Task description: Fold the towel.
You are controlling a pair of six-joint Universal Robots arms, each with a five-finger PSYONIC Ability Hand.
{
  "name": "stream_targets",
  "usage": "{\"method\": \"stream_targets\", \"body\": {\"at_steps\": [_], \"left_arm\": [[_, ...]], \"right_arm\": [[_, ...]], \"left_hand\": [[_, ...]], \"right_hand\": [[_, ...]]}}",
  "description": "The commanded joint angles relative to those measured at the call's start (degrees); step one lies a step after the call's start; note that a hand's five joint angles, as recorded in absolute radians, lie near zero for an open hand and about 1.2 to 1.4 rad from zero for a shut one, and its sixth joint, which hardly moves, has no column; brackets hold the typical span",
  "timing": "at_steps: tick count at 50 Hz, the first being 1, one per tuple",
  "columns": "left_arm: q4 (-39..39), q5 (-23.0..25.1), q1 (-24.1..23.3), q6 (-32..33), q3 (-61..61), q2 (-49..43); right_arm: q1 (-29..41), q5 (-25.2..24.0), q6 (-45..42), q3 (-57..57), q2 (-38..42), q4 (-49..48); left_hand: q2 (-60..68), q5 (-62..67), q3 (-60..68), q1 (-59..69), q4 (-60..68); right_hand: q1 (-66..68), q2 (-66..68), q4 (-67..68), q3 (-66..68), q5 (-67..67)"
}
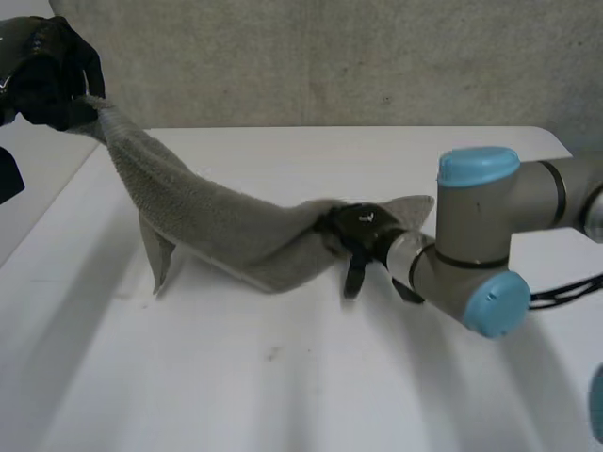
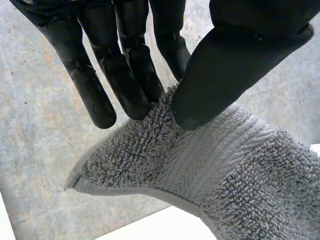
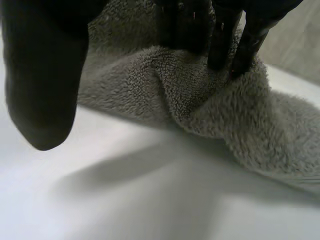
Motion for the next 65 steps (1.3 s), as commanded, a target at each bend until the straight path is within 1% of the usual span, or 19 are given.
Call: {"method": "stream_targets", "body": {"at_steps": [1, 8, 16, 17, 19, 20, 21, 23, 27, 34, 43, 45, 46, 47, 54, 61, 62, 64, 65], "left_arm": [[0.05, 0.06, 0.18, 0.05, -0.25, -1.67], [0.23, -0.02, 0.27, 0.05, -0.34, -4.31], [1.37, -0.11, 0.18, 0.4, -0.34, -7.03], [1.37, -0.11, 0.18, 0.4, -0.34, -7.04], [1.72, -0.2, 0.18, 0.4, -0.34, -7.91], [1.72, -0.2, 0.18, 0.4, -0.34, -7.92], [1.9, -0.2, 0.18, 0.4, -0.34, -8.26], [1.99, -0.2, 0.18, 0.4, -0.34, -8.53], [2.16, -0.2, 0.18, 0.4, -0.34, -8.71], [2.16, -0.2, 0.27, 0.4, -0.25, -8.71], [2.16, -0.2, 0.27, 0.4, -0.34, -8.62], [2.16, -0.2, 0.27, 0.4, -0.34, -8.62], [2.16, -0.2, 0.19, 0.4, -0.34, -8.62], [2.16, -0.2, 0.18, 0.4, -0.34, -8.62], [2.08, -0.2, 0.27, 0.49, -0.69, -8.44], [2.08, -0.55, 0.27, 0.49, -0.52, -8.0], [1.99, -0.64, 0.27, 0.4, -0.6, -7.83], [1.9, -0.64, 0.27, 0.23, -0.6, -7.65], [1.81, -0.73, 0.19, 0.23, -0.78, -7.48]], "right_arm": [[0.9, 0.51, -0.2, -13.21, 8.2, 4.63], [2.39, 1.39, -0.29, -30.06, 18.73, 8.76], [2.3, 1.48, -0.38, -39.13, 24.28, 9.55], [2.3, 1.48, -0.38, -39.14, 24.28, 9.55], [2.3, 1.57, -0.38, -40.81, 25.51, 9.55], [2.3, 1.57, -0.38, -40.81, 25.52, 9.55], [2.3, 1.48, -0.38, -41.25, 26.12, 9.47], [2.3, 1.48, -0.38, -41.6, 26.74, 9.46], [2.3, 1.13, -0.38, -41.69, 27.36, 9.46], [2.3, 0.6, -0.47, -41.6, 27.71, 9.55], [2.39, 0.07, -0.47, -41.6, 27.71, 9.55], [2.39, 0.16, -0.47, -41.69, 27.54, 9.55], [2.39, 0.16, -0.47, -41.69, 27.54, 9.55], [2.39, 0.25, -0.38, -41.69, 27.19, 9.55], [2.65, 0.95, -0.12, -42.66, 22.88, 9.46], [1.51, 0.43, 0.24, -41.87, 12.36, 10.16], [1.51, 0.42, 0.24, -41.87, 12.33, 10.17], [0.64, -0.1, -0.2, -40.64, 7.08, 13.31], [0.63, -0.1, -0.2, -40.64, 7.06, 13.33]], "left_hand": [[10.24, 11.18, 10.3, 11.87, 10.14], [10.24, 11.18, 10.3, 11.87, 10.14], [10.24, 11.18, 10.3, 11.87, 10.14], [10.24, 11.18, 10.3, 11.87, 10.14], [10.24, 11.18, 10.3, 11.87, 10.14], [10.24, 11.18, 10.3, 11.87, 10.14], [10.24, 11.18, 10.3, 11.87, 10.14], [10.24, 11.18, 10.3, 11.87, 10.14], [10.24, 11.18, 10.3, 11.87, 10.14], [10.24, 11.18, 10.3, 11.87, 10.14], [10.24, 11.18, 10.3, 11.87, 10.14], [10.24, 11.18, 10.3, 11.87, 10.14], [10.24, 11.18, 10.3, 11.87, 10.14], [10.24, 11.18, 10.3, 11.87, 10.14], [10.24, 11.18, 10.3, 11.87, 10.14], [10.24, 11.18, 10.3, 11.87, 10.14], [10.24, 11.18, 10.3, 11.87, 10.14], [10.24, 11.18, 10.3, 11.87, 10.14], [10.24, 11.18, 10.3, 11.87, 10.14]], "right_hand": [[-3.14, -4.59, -4.72, -4.0, -3.53], [-3.14, -4.59, -4.72, -4.0, -3.53], [-3.14, -4.59, -4.72, -4.0, -3.53], [-3.14, -4.59, -4.72, -4.0, -3.53], [7.8, 6.36, 6.23, 6.94, 7.42], [7.87, 6.43, 6.3, 7.01, 7.49], [15.2, 13.76, 13.63, 14.34, 14.82], [19.27, 17.83, 17.7, 18.41, 18.89], [21.0, 19.55, 19.42, 20.13, 20.61], [33.42, 31.98, 31.85, 32.56, 33.04], [34.45, 33.01, 32.88, 33.59, 34.07], [56.52, 55.08, 54.95, 55.66, 56.14], [56.65, 55.21, 55.08, 55.79, 56.27], [66.76, 65.31, 65.18, 65.89, 66.37], [66.86, 65.41, 65.28, 66.0, 66.47], [66.86, 65.41, 65.28, 66.0, 66.47], [66.86, 65.41, 65.28, 66.0, 66.47], [66.86, 65.41, 65.28, 66.0, 66.47], [66.86, 65.41, 65.28, 66.0, 66.47]]}}
